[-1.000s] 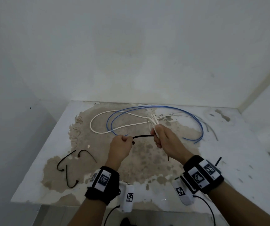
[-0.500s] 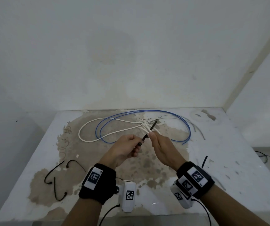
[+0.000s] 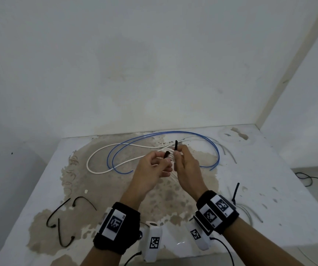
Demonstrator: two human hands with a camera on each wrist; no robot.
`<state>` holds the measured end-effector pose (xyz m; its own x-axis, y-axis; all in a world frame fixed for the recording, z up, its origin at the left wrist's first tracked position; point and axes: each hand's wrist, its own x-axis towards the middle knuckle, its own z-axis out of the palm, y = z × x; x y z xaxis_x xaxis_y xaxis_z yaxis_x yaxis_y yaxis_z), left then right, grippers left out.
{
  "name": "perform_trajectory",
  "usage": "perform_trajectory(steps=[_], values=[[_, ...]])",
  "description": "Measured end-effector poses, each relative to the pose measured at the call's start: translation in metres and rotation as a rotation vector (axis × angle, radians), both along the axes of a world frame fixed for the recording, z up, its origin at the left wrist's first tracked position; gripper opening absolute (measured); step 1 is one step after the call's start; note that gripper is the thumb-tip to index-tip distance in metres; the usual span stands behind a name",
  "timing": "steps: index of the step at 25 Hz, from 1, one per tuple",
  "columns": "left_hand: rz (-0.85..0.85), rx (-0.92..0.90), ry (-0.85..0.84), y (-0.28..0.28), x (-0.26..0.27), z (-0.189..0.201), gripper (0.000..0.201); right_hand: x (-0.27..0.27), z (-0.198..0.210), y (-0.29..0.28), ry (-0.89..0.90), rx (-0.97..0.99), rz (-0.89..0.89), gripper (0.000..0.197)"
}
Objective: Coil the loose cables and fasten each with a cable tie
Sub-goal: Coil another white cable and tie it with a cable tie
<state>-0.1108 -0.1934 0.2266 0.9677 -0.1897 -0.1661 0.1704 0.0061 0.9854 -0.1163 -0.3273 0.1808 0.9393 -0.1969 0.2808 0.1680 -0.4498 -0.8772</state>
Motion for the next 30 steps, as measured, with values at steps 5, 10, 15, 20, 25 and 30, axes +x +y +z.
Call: perform_trajectory(steps=[5, 10, 15, 20, 25, 30], values=[[0.142, 0.074, -0.254, -0.006, 0.005, -0.007, 0.009, 0.004, 0.005, 0.004, -0.126, 0.054, -0.108, 0.022], [0.250, -0.018, -0.337, -0.016, 0.005, -0.007, 0.012, 0.004, 0.012, 0.007, -0.197, 0.127, -0.133, 0.032], [0.215, -0.022, -0.384, -0.018, 0.012, 0.002, 0.015, 0.001, 0.004, 0.005, -0.192, 0.107, -0.164, 0.027], [0.228, 0.156, -0.379, -0.003, 0.005, -0.020, 0.007, 0.000, 0.010, -0.003, -0.152, 0.282, -0.248, 0.025], [-0.101, 0.352, -0.150, -0.007, -0.006, -0.045, 0.020, 0.005, 0.019, -0.019, 0.013, 0.588, -0.225, 0.023], [-0.297, 0.342, -0.173, -0.029, -0.008, -0.027, 0.028, 0.001, 0.030, -0.028, 0.057, 0.710, -0.175, 0.023]])
